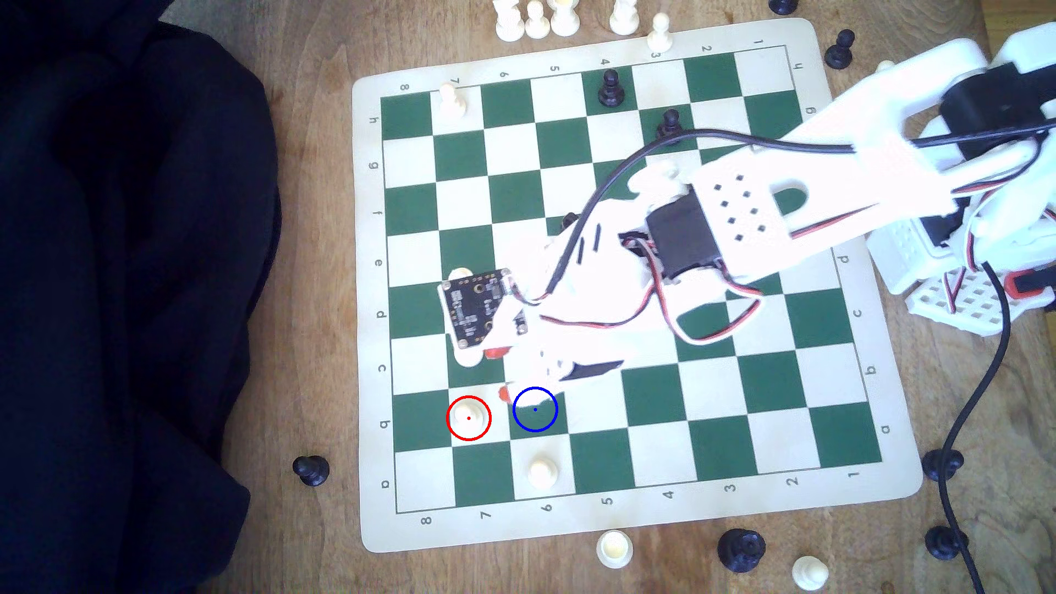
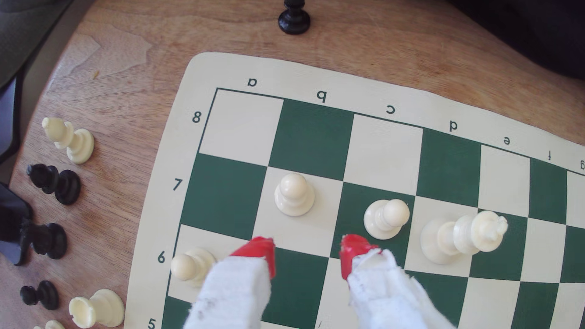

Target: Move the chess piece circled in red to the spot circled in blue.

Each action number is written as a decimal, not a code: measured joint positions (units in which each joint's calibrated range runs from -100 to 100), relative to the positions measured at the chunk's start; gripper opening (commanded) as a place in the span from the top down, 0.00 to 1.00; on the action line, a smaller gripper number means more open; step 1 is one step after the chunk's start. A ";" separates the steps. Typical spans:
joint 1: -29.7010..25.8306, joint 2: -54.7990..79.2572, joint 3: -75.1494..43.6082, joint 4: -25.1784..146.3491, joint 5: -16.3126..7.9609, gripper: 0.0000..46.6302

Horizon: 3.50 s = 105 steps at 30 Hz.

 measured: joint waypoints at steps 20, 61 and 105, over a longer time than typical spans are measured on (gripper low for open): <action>-1.84 12.99 -6.78 -1.75 0.15 0.75; -0.66 23.21 -18.62 -3.67 0.73 0.99; -2.58 2.35 10.30 -11.39 0.49 0.99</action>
